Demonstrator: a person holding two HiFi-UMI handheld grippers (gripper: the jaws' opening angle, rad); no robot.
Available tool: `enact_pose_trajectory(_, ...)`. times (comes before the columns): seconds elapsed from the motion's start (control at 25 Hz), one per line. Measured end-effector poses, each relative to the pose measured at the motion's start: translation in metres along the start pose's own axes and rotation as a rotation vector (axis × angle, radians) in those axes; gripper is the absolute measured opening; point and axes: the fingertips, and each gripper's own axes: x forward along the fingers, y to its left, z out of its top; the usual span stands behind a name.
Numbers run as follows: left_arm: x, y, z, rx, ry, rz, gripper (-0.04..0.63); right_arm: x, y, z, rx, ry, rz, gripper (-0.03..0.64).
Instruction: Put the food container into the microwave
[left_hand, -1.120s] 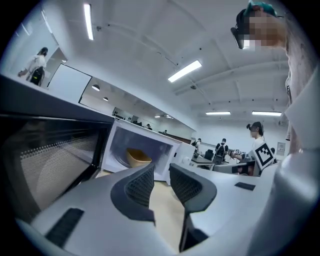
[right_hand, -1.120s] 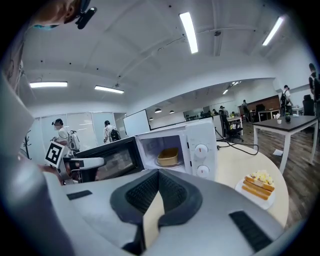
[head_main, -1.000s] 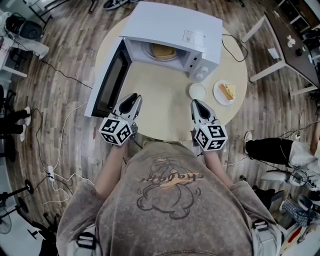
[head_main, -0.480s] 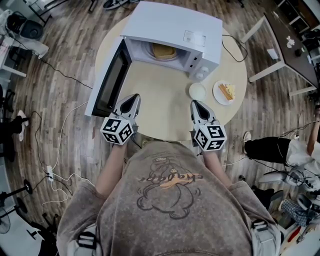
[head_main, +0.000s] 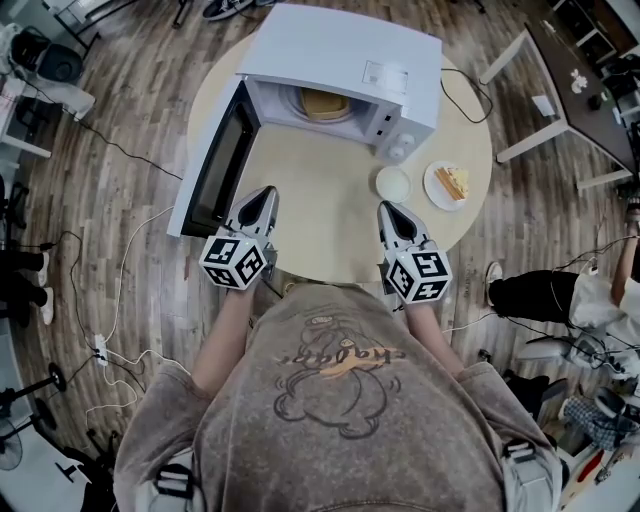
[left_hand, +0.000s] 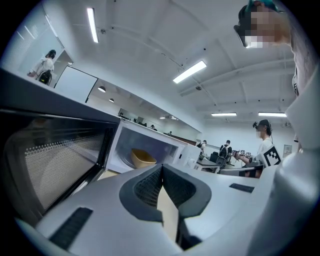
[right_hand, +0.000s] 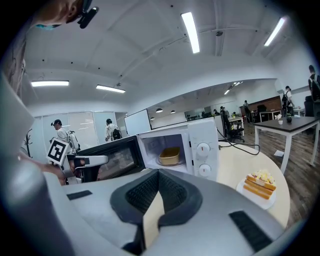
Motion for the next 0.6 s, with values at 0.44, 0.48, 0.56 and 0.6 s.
enact_pose_trajectory(0.44,0.0052,0.0020,-0.0016,-0.048,-0.001,-0.004,0.031,0.0022,-0.0038,0.0008,0.011,-0.003,-0.002,0.000)
enact_pose_trajectory(0.48,0.0056,0.0024,-0.0021,-0.051,0.000,-0.004,0.031,0.0026,-0.0041,0.0008,0.012,-0.003,-0.003,0.000)
enact_pose_trajectory(0.56,0.0066,0.0037,-0.0026,-0.055,0.000,-0.002,0.031,0.0040,-0.0046,0.0008,0.014,-0.002,-0.003,0.000)
enact_pose_trajectory(0.6,0.0072,0.0043,-0.0027,-0.057,0.000,-0.002,0.031,0.0048,-0.0050,0.0008,0.015,-0.002,-0.003,0.000)
